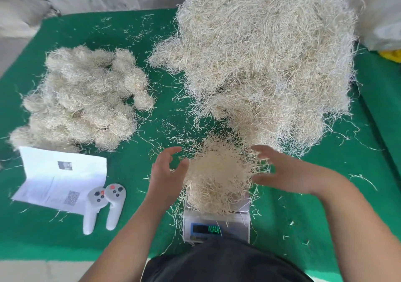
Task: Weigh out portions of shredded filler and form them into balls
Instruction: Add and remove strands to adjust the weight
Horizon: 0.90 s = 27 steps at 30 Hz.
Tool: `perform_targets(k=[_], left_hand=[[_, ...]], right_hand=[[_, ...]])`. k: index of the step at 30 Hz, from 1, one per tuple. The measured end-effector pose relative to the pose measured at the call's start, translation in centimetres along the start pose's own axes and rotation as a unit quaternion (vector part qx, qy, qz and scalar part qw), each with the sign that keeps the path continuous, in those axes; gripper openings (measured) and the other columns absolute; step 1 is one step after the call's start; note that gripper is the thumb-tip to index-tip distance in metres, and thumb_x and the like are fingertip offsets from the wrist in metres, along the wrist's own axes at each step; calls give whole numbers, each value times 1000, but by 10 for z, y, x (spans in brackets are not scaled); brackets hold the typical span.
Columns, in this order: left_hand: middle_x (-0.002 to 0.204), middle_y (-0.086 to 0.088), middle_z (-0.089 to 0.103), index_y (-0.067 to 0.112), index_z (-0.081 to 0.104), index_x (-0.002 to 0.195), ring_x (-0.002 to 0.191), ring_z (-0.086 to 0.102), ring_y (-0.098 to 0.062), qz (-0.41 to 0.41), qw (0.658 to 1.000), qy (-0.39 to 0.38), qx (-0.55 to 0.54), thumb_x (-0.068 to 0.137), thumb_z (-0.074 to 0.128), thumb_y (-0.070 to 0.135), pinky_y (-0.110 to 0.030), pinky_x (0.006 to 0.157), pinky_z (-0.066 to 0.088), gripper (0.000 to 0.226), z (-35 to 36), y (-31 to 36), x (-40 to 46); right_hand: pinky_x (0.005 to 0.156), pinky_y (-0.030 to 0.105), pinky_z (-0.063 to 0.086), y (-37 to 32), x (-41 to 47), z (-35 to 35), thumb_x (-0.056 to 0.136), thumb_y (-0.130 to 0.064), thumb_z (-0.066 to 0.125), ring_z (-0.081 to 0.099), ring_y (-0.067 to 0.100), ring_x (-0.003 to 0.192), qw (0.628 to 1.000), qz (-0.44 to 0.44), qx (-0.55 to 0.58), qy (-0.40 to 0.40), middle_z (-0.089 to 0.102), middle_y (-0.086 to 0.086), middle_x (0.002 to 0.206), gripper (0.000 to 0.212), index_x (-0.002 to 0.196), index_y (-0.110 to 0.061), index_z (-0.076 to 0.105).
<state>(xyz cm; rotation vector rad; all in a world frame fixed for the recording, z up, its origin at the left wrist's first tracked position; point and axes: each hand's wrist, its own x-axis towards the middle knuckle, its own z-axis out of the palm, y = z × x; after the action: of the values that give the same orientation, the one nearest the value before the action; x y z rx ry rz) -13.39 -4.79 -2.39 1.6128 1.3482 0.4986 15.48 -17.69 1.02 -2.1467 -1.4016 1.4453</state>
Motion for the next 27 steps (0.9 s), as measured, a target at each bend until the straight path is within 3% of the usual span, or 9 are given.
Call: perform_targets(k=[3,5,7,10,13,16,22,25,27], left_hand=[[132,28,46,50,50,128,133,42,-8,40,997,-13,66,99,58,45,-49,113,38,31,3,5,-3],[140,22,46,47,50,132,137,38,-11,67,992,-9,104,100,57,44,-52,117,34,33,6,9,-2],[151,16,43,44,51,134,143,31,-11,107,984,-8,140,100,55,43,-49,121,24,34,9,15,-3],[159,13,37,43,52,137,146,25,-10,176,962,-28,206,100,56,41,-43,121,14,37,12,24,-8],[160,11,38,40,57,135,148,26,-16,217,946,-31,239,99,59,37,-48,124,15,37,14,28,-15],[157,11,41,37,61,133,145,29,-18,240,943,-13,231,98,61,33,-48,123,19,36,12,29,-22],[149,9,49,31,64,129,139,39,-19,254,946,39,195,96,63,24,-39,118,23,34,4,21,-33],[143,11,52,32,62,128,134,42,-14,250,947,59,191,96,63,26,-34,112,23,32,2,16,-36],[143,12,51,34,59,131,132,41,-13,220,954,56,194,96,61,30,-37,112,28,35,2,13,-35]], right_hand=[[102,39,48,-3,-4,-13,94,-51,69,58,-1,116,984,-45,93,145,61,-26,122,33,125,-49,57],[93,33,49,-7,-1,-9,99,-40,66,64,-5,104,950,-79,200,227,69,-24,111,15,113,-42,65],[87,32,47,-14,1,3,100,-36,66,63,1,110,935,-91,213,269,68,-26,115,18,118,-40,64],[110,31,36,-22,6,32,99,-39,67,45,-1,128,960,-107,79,246,50,-26,147,45,141,-43,50],[125,36,9,-30,8,59,98,-40,68,11,1,153,973,-113,-6,201,20,-18,169,66,156,-43,35],[128,46,4,-33,4,70,96,-40,69,-7,3,157,966,-134,-23,221,6,-19,172,72,158,-44,32],[125,44,11,-32,0,72,97,-35,69,13,11,156,944,-140,-7,297,25,-8,169,63,154,-35,43],[115,40,22,-30,6,79,96,-38,69,32,24,144,928,-136,-13,346,48,-2,151,52,145,-32,53],[103,38,26,-30,14,82,94,-49,67,37,27,131,930,-86,-34,355,50,2,136,52,142,-33,56]])
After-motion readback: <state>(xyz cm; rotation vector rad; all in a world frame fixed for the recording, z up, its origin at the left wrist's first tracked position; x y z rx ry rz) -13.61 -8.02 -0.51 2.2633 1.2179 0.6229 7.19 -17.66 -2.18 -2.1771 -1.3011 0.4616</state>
